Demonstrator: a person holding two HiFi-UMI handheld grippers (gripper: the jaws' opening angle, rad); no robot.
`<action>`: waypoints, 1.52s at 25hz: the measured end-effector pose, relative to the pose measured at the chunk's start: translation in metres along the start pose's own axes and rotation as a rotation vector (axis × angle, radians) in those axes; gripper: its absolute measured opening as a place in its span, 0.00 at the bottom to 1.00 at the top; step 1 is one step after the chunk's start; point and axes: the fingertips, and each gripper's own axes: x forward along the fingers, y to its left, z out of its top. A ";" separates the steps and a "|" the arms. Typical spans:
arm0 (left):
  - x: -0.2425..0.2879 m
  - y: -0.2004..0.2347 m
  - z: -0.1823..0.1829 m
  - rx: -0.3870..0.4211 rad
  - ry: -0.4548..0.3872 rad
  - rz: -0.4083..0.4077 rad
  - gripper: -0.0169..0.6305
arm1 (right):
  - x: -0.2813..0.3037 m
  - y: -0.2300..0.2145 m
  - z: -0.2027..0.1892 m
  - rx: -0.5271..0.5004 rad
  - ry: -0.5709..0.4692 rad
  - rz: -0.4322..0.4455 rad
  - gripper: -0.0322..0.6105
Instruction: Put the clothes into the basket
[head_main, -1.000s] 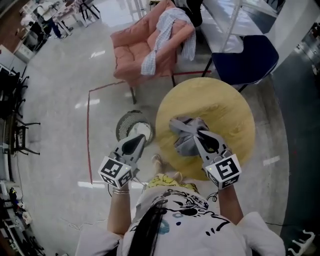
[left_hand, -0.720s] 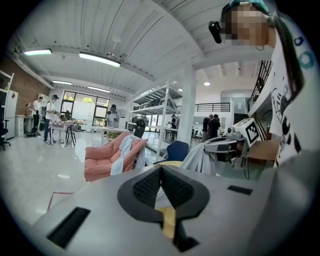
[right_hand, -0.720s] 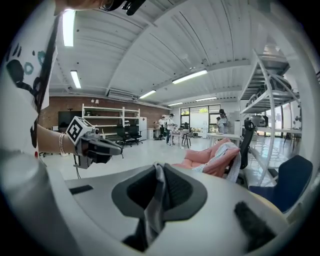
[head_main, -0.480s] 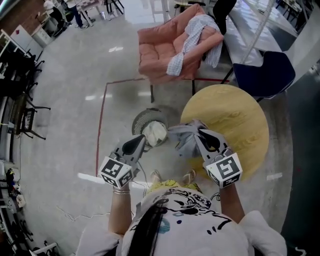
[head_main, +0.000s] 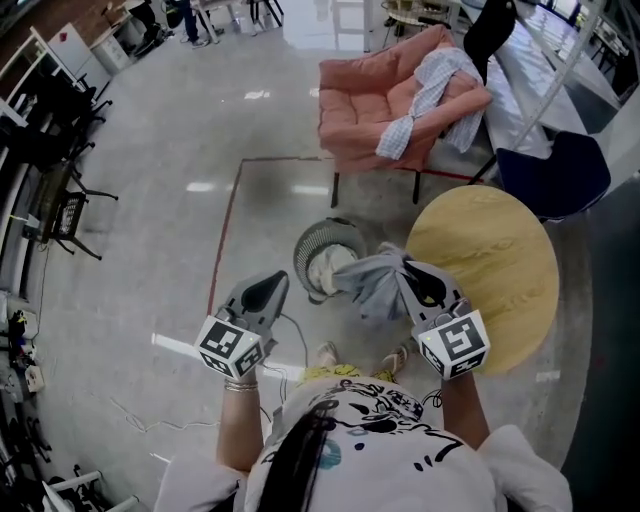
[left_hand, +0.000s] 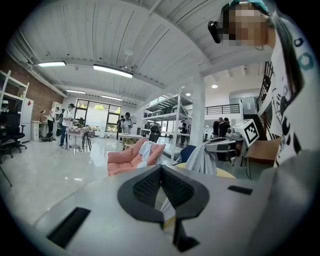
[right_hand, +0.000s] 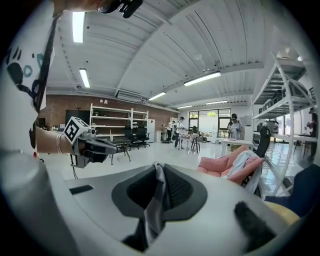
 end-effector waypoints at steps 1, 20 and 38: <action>-0.008 0.005 -0.001 -0.002 -0.003 0.004 0.05 | 0.005 0.007 0.002 -0.001 0.000 0.004 0.12; -0.064 0.078 -0.022 -0.036 -0.009 -0.001 0.05 | 0.094 0.068 0.018 -0.006 0.034 0.017 0.12; -0.020 0.120 -0.001 -0.074 -0.004 0.087 0.05 | 0.168 0.047 0.017 -0.056 0.094 0.203 0.12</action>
